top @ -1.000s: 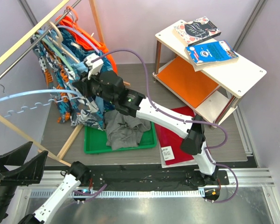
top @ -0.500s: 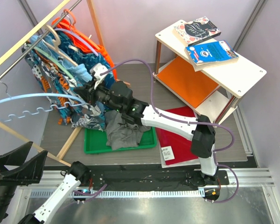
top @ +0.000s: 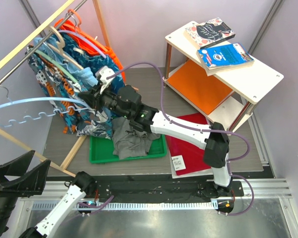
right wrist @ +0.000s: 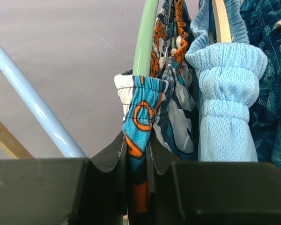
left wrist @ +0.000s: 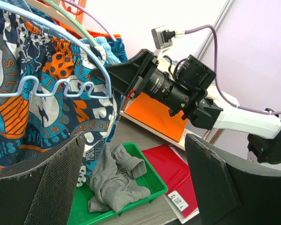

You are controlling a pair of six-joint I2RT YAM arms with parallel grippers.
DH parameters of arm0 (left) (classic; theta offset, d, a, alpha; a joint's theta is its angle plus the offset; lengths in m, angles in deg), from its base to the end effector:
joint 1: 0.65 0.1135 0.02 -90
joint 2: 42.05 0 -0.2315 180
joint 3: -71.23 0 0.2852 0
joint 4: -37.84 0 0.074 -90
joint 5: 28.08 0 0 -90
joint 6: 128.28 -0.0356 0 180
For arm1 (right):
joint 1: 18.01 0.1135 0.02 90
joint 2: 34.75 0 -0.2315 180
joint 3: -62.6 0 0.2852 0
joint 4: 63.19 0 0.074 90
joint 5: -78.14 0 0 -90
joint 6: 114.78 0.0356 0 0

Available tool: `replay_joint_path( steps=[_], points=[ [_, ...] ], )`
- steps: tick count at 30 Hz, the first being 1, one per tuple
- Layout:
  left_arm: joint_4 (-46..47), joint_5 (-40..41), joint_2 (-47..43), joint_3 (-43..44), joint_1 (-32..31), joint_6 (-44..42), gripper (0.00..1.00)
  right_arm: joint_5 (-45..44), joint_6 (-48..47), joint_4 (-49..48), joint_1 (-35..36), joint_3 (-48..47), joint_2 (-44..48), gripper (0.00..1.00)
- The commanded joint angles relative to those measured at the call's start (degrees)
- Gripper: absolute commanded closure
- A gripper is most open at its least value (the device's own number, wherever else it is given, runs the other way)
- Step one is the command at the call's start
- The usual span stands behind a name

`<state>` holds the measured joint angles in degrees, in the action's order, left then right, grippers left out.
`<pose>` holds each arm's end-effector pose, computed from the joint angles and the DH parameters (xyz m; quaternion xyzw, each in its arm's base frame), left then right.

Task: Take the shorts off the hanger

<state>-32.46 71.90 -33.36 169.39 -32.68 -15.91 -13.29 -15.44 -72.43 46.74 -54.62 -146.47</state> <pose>-0.0842 0.0600 0.4695 -0.0220 0.5812 -0.3263 0.7451 0.2122 0.4478 0.3838 -0.2751 0.5451 0.4710 0.6367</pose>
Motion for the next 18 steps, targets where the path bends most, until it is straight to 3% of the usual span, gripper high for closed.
replay_joint_path(
  steps=[1,2,3,4,10,15,18],
  points=[
    [0.0,0.5,0.0,-0.2,-0.3,0.5,0.14,2.8,-2.0,13.4,0.2,-9.0,1.7,0.94],
    [0.1,0.5,-0.2,-0.6,-0.4,0.6,0.14,3.2,-2.0,16.2,0.2,-10.3,1.2,0.87],
    [0.2,0.5,-0.2,-0.8,-0.4,0.6,0.14,3.4,-1.8,18.4,0.4,-11.7,0.7,0.73],
    [0.3,0.6,-0.3,-1.1,-0.5,0.6,0.14,3.1,-1.0,21.0,0.4,-12.1,0.3,0.69],
    [1.2,0.6,-0.9,-2.8,-0.9,1.1,0.14,3.4,-0.9,28.7,0.4,-16.0,-1.2,0.57],
    [0.9,0.7,-0.8,-2.1,-1.0,1.2,0.14,2.1,-2.1,38.1,0.5,-31.5,-8.9,0.44],
    [0.6,1.1,-0.8,-1.7,-1.0,1.1,0.14,1.7,-1.9,39.8,0.5,-35.4,-10.9,0.37]
  ],
)
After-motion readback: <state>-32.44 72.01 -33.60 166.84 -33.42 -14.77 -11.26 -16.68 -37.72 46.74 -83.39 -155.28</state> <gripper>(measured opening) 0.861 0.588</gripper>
